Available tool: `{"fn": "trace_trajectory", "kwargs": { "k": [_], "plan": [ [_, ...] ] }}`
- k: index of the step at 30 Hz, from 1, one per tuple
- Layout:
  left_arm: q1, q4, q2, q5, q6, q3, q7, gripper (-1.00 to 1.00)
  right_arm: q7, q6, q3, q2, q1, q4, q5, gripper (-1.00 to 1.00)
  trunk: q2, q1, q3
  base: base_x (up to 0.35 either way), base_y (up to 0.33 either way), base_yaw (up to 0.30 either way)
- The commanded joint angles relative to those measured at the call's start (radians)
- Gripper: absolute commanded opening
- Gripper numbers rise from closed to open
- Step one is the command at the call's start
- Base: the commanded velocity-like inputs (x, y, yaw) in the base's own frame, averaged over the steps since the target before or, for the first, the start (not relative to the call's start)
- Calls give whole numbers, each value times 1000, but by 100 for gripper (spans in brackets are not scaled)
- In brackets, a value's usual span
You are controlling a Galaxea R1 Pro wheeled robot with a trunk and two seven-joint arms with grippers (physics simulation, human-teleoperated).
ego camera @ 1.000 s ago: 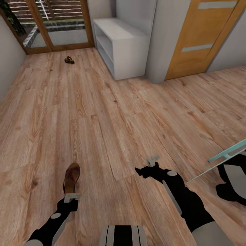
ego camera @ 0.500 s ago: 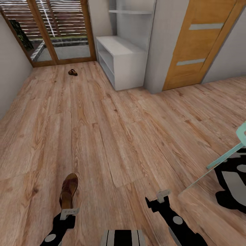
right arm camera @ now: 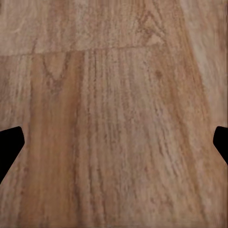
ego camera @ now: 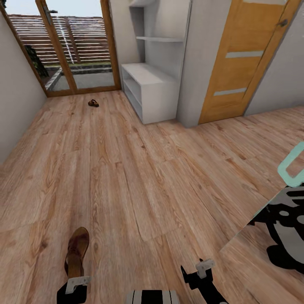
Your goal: Pick up the two gym shoes and the two sandals from the corridor floor and place them onto the hallstand (shoe rack) in the corridor, making sure they are on the rack and not on the floor. Arrange them so the two gym shoes are next to each other and the two sandals are next to each other.
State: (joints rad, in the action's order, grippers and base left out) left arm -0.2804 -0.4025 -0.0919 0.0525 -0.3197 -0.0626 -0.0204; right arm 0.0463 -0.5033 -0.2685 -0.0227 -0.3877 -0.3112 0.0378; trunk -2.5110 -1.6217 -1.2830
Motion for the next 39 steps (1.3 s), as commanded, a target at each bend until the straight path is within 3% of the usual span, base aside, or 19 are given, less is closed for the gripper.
{"fn": "trace_trajectory", "kwargs": {
  "k": [1, 13, 39],
  "plan": [
    [2, 2, 1, 4, -7, 1, -1, -100, 4, -36, 1, -2, 0, 27, 7, 100, 0, 1, 5, 0, 0, 0],
    [4, 3, 2, 5, -9, 1, 0, -100, 4, -44, 2, -8, 1, 89, 10, 100, 3, 6, 70, 0, 0, 0],
    [4, 4, 4, 6, -10, 1, 0, -100, 4, -43, 2, -5, 1, 120, 10, 100, 9, 18, 212, 0, 0, 0]
  ]
}}
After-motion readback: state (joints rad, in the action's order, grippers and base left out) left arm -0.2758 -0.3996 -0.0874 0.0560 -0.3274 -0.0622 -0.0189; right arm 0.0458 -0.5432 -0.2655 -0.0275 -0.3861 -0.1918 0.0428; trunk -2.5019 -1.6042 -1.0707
